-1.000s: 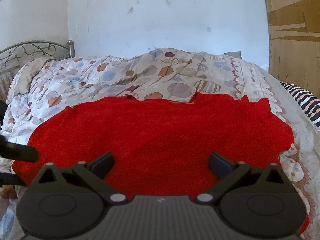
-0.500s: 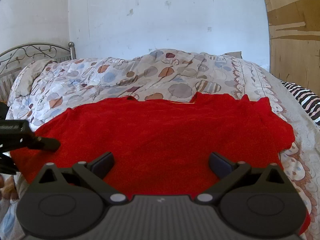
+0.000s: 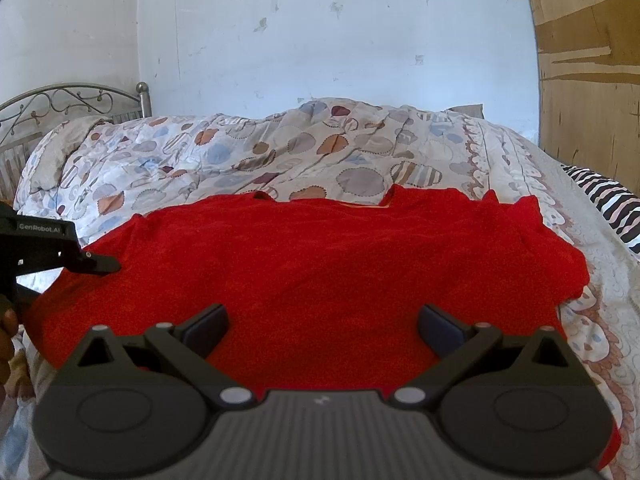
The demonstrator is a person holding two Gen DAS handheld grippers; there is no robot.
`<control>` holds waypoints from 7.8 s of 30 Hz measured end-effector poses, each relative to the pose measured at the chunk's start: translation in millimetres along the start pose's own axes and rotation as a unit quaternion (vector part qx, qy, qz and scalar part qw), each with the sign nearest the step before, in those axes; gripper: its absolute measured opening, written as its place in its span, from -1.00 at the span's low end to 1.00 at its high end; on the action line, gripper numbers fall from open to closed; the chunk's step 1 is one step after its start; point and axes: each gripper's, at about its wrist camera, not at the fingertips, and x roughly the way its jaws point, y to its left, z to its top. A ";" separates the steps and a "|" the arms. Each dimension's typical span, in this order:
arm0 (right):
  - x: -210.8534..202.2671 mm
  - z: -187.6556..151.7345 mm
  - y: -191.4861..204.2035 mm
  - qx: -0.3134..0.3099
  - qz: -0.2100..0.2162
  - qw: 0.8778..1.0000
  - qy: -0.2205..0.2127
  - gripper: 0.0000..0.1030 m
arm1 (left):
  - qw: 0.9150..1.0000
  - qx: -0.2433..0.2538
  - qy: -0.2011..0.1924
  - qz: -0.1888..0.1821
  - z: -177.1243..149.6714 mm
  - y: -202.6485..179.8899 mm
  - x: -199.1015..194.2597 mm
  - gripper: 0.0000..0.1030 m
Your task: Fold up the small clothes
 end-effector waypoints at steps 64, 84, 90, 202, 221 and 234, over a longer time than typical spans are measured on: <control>-159.1 -24.5 -138.1 0.112 -0.193 0.975 0.006 1.00 | 0.863 0.467 0.048 -0.187 -115.2 -240.8 -36.3 0.18; -86.3 63.3 -148.4 0.218 0.048 0.975 0.021 1.00 | 0.831 0.535 -0.047 -0.148 -113.4 -190.3 -88.4 0.83; -24.8 98.3 -161.2 0.276 0.136 0.950 0.050 1.00 | 0.807 0.568 -0.038 -0.157 -126.0 -195.3 -84.2 -0.23; -54.0 53.2 -174.2 0.233 -0.082 0.969 -0.011 1.00 | 0.916 0.395 0.060 -0.037 -93.5 -154.8 -36.2 0.99; -67.0 -4.8 -166.4 0.197 -0.092 0.976 0.000 1.00 | 0.937 0.325 0.116 -0.061 -65.7 -142.4 -33.3 0.99; -31.1 58.4 -188.6 0.219 -0.043 0.975 0.005 1.00 | 0.943 0.303 0.086 -0.106 -39.4 -182.1 -15.5 0.99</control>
